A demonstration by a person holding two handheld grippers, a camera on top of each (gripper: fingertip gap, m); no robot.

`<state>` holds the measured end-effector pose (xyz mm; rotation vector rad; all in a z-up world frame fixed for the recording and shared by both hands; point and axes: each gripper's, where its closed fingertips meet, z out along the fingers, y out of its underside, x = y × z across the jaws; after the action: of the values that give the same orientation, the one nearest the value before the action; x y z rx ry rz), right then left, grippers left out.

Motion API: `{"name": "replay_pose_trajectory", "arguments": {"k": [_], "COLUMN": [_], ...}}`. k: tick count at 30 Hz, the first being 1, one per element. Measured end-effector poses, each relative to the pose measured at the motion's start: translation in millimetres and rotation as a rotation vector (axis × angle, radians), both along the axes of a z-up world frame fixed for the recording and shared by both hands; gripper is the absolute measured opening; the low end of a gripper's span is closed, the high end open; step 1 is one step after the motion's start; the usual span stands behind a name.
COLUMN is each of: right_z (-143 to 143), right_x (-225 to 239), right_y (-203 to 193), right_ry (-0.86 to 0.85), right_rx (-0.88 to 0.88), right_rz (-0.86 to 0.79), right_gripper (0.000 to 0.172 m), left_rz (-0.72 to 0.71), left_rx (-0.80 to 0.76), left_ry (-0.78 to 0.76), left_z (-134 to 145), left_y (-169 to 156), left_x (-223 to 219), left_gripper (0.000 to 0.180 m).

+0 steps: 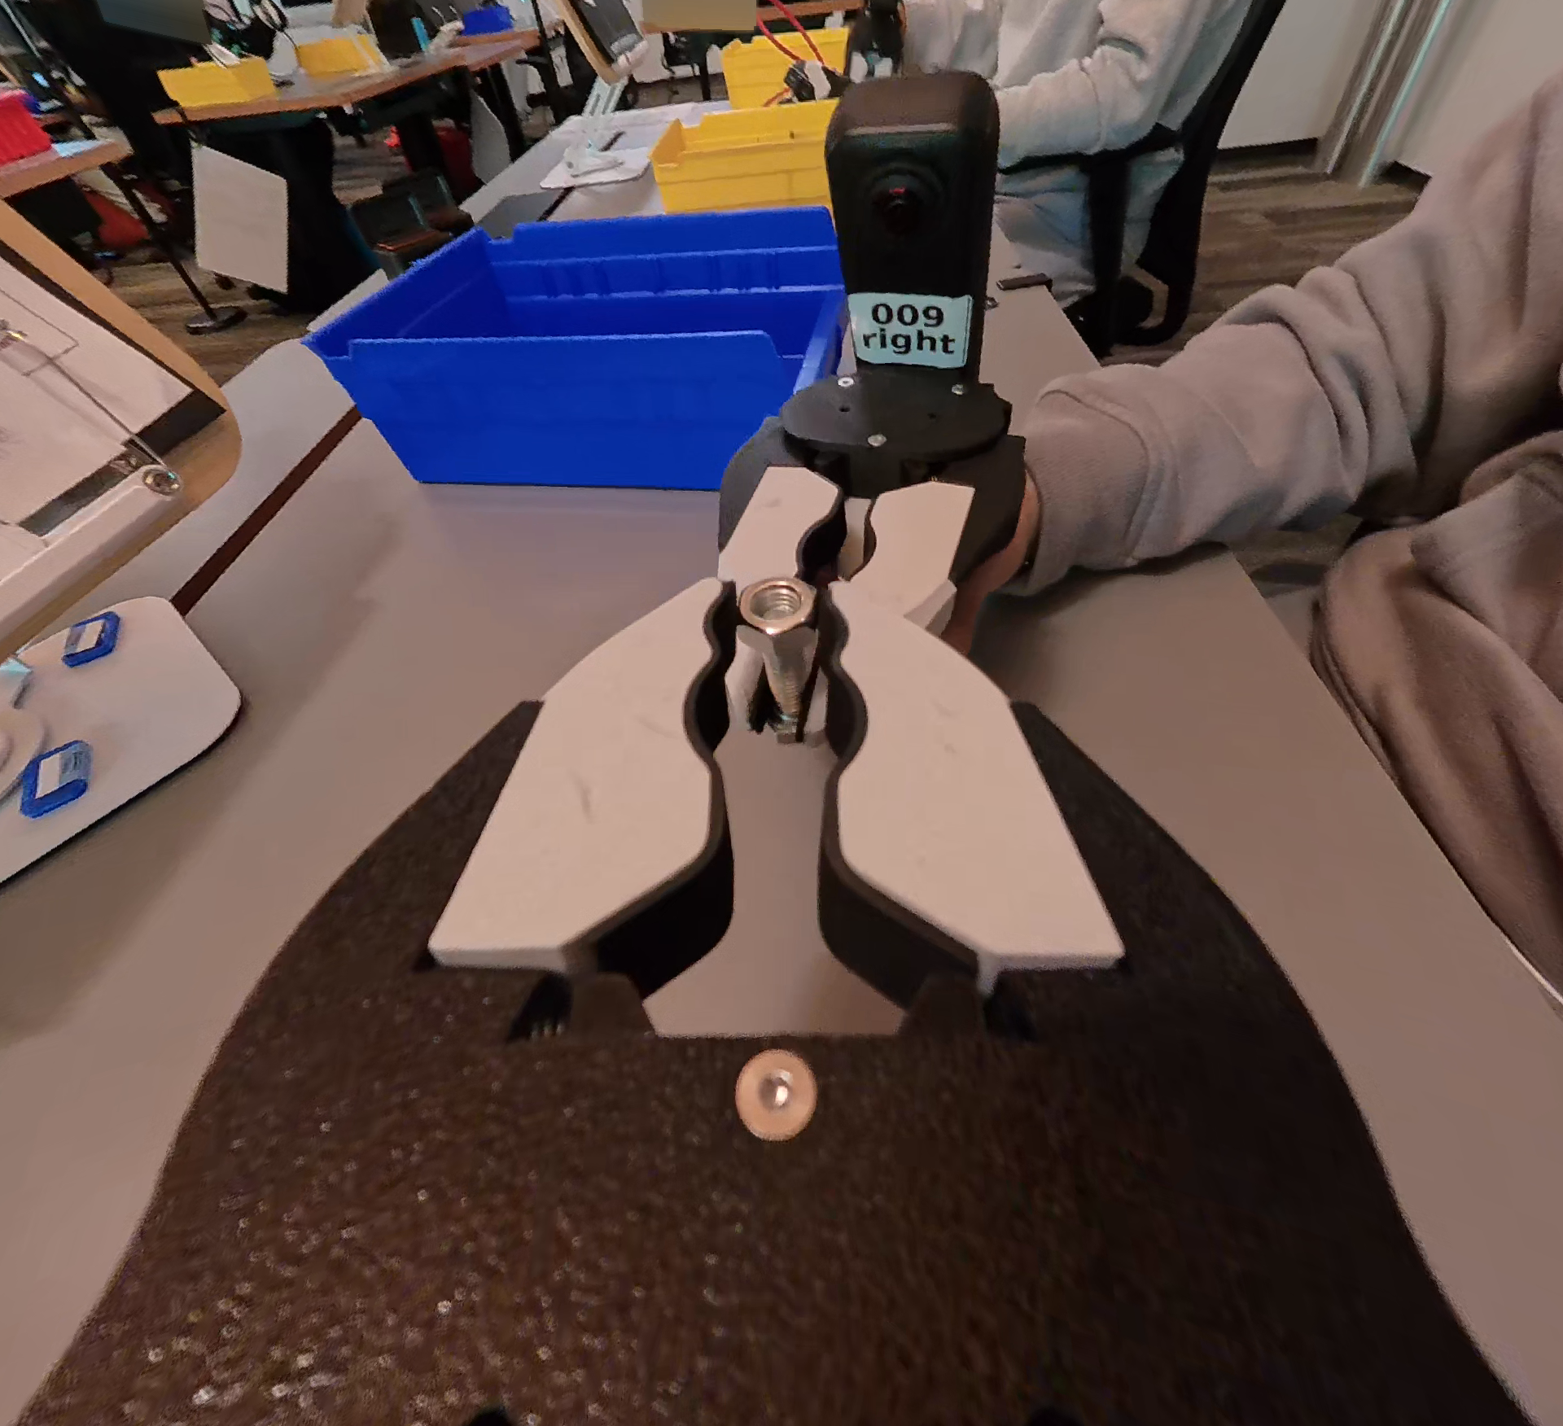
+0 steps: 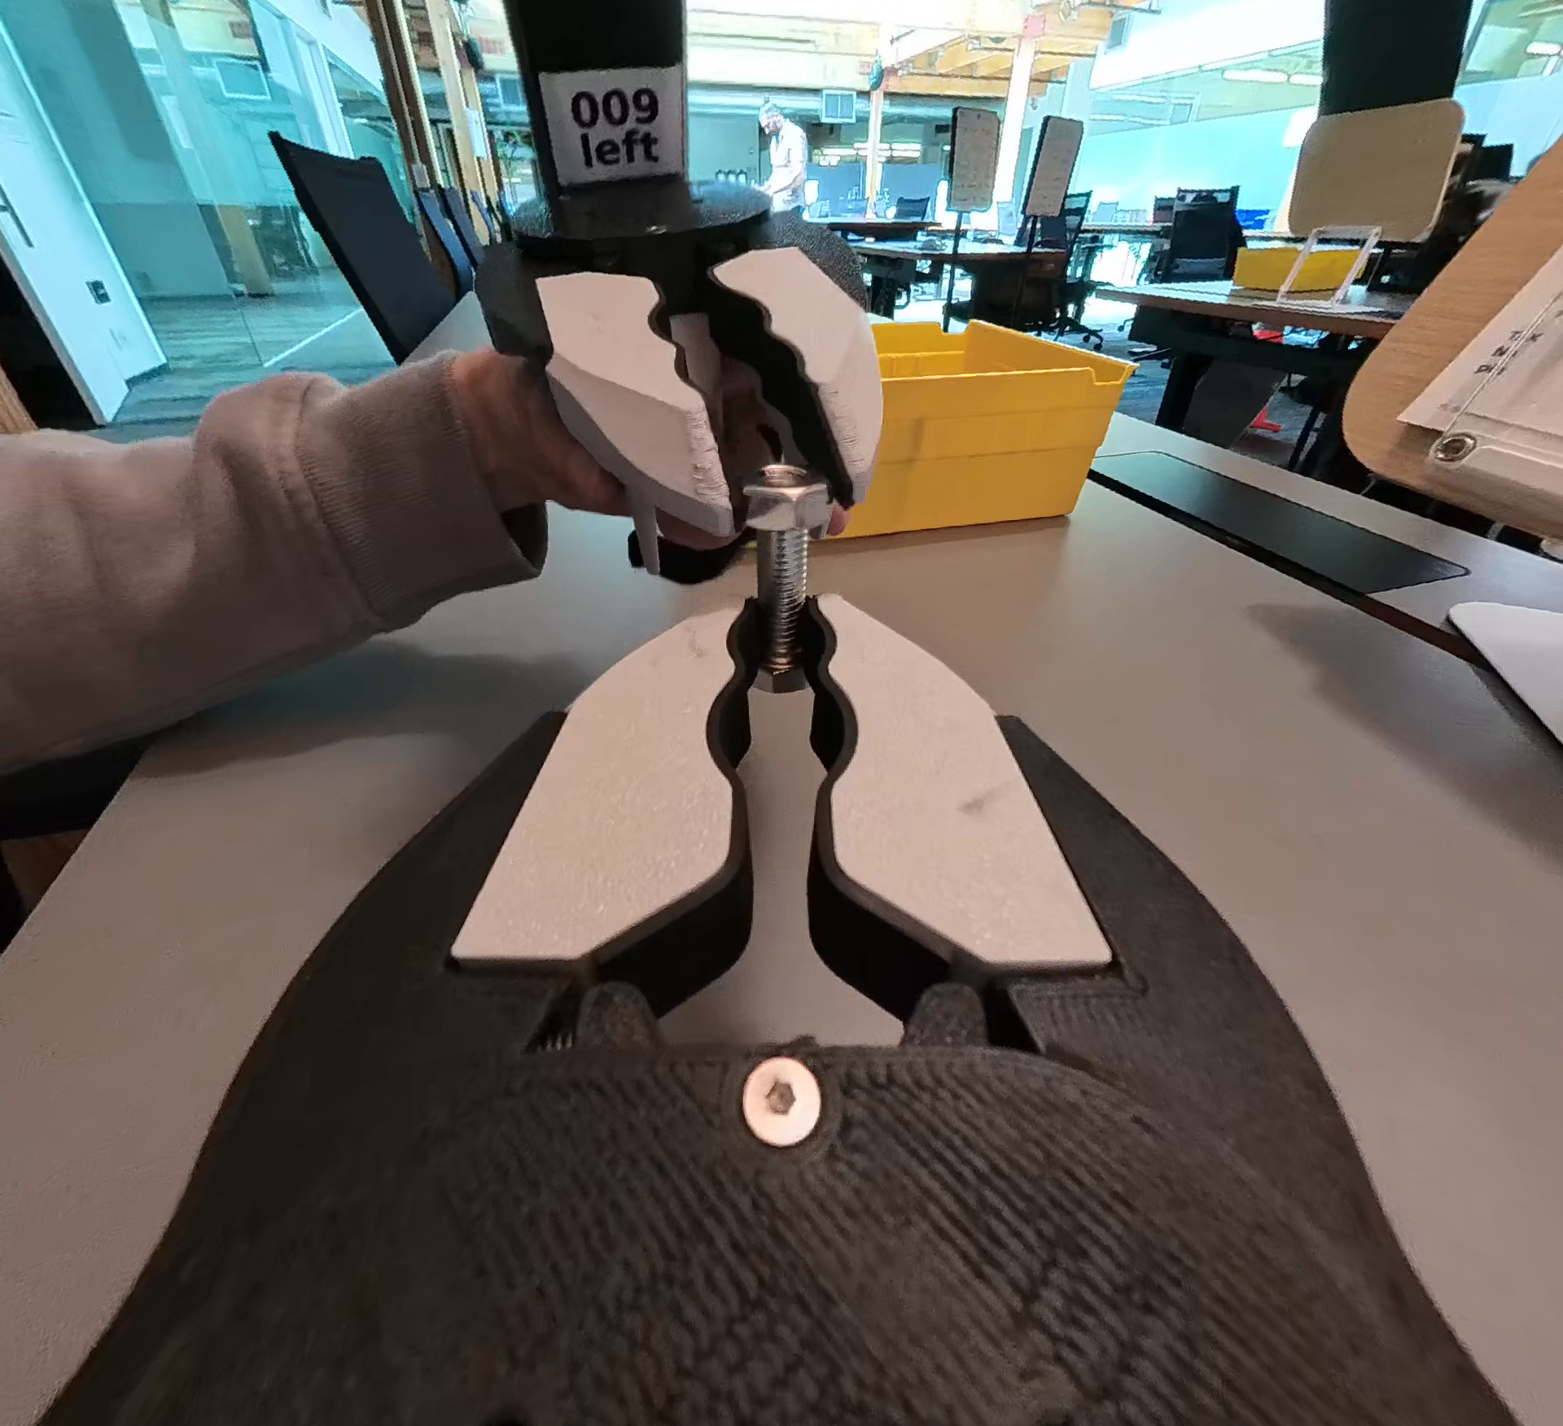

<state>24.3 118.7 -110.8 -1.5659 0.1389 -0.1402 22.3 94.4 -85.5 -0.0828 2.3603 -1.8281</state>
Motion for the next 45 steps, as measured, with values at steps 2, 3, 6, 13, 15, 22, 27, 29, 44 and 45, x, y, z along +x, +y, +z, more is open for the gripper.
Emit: {"name": "replay_pose_trajectory", "arguments": {"k": [2,3,6,13,15,22,27,29,44,45], "right_z": [-1.7,-2.0,-1.1,2.5,3.7,6.2,5.5,5.1,9.3,9.5], "right_x": [-0.6,-0.7,-0.5,1.4,1.3,3.2,3.3,3.5,3.0,3.3], "right_y": [0.7,0.9,0.8,-1.1,-1.5,-3.0,-2.8,-2.9,-3.6,-3.8], "right_ry": [-0.008,-0.011,-0.008,-0.009,-0.014,-0.012,-0.011,-0.009,0.008,0.013], "right_rx": [-0.013,-0.016,-0.01,0.014,0.02,0.035,0.031,0.028,0.061,0.063], "right_rz": [0.001,0.001,0.0,-0.011,-0.013,-0.027,-0.026,-0.025,-0.016,-0.016], "right_gripper": [0.009,0.009,0.009,0.009,0.009,0.009,0.009,0.009,0.009,0.009], "left_rz": [-0.009,-0.011,-0.007,0.013,0.025,0.061,0.056,0.054,0.081,0.087], "left_rx": [0.017,0.02,0.013,-0.057,-0.067,-0.111,-0.087,-0.077,-0.118,-0.123], "left_ry": [0.005,0.007,0.011,0.011,0.015,0.048,0.045,0.038,0.019,0.019], "left_z": [-1.6,-1.9,-1.0,8.4,8.7,8.7,5.3,4.9,11.5,11.8], "left_y": [1.0,1.4,2.1,-0.6,-0.5,-1.1,-4.6,-4.1,2.4,3.5], "left_x": [-0.8,-0.9,-0.5,1.1,2.0,4.0,3.4,3.6,6.5,7.2], "left_gripper": [0.017,0.017,0.017,0.022,0.026,0.02,0.017,0.017,0.024,0.024]}}
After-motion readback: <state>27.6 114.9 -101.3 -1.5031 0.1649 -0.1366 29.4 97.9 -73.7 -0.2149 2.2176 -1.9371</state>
